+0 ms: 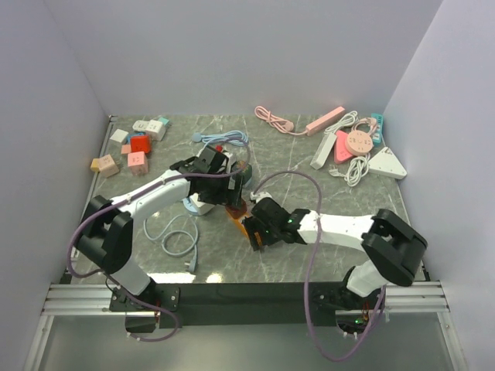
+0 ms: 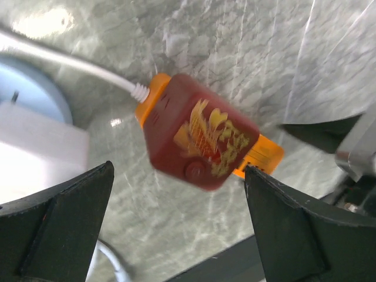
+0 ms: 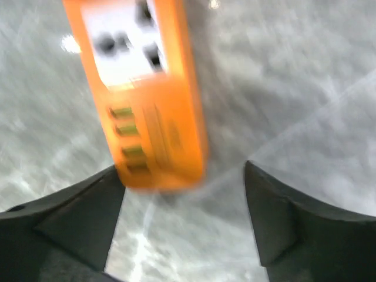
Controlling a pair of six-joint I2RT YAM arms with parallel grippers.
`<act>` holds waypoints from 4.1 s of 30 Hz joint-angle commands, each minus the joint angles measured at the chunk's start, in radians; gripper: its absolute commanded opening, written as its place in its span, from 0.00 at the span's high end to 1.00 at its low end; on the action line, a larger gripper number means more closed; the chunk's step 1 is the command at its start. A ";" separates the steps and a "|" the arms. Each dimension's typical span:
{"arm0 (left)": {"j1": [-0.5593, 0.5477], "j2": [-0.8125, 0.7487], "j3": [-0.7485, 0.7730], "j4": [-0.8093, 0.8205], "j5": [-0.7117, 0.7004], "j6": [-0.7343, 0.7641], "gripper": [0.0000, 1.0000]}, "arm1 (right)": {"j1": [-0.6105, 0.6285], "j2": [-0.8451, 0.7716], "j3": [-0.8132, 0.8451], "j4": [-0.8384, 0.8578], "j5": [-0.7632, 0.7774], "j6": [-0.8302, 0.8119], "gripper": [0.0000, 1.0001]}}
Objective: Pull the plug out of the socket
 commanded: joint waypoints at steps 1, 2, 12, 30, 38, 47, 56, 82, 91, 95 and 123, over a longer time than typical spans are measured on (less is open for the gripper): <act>-0.003 0.036 0.066 0.017 0.006 0.163 0.01 | 0.000 -0.118 -0.048 -0.097 -0.043 0.023 0.12; -0.003 0.038 0.072 0.022 0.032 0.183 0.00 | 0.000 -0.169 -0.048 -0.095 -0.051 0.020 0.08; -0.003 0.139 0.170 -0.038 0.176 0.382 0.00 | -0.012 -0.324 0.027 -0.285 0.000 0.156 0.06; -0.041 0.199 0.180 -0.044 0.123 0.332 1.00 | -0.087 -0.453 -0.063 -0.330 -0.003 0.580 0.11; -0.041 -0.045 0.049 0.184 -0.022 -0.056 1.00 | -0.374 -0.729 -0.276 -0.034 -0.251 0.887 0.12; -0.061 0.068 0.165 0.113 -0.058 -0.335 1.00 | -0.357 -0.465 0.108 -0.310 -0.061 0.603 0.11; -0.005 0.130 0.108 0.348 0.196 -0.541 1.00 | -0.325 -0.393 0.055 -0.135 0.021 0.525 0.10; 0.048 0.093 -0.165 0.931 0.540 -1.044 1.00 | -0.333 -0.142 0.167 0.117 0.360 0.439 0.60; 0.148 0.084 -0.187 0.987 0.600 -1.092 1.00 | -0.333 -0.094 0.190 0.004 0.461 0.390 1.00; 0.279 0.030 -0.104 0.741 0.644 -0.867 1.00 | -0.353 -0.056 0.213 -0.098 0.565 0.345 1.00; 0.951 0.354 0.552 -0.042 0.287 -0.145 1.00 | -0.592 -0.048 0.464 -0.420 0.552 0.408 1.00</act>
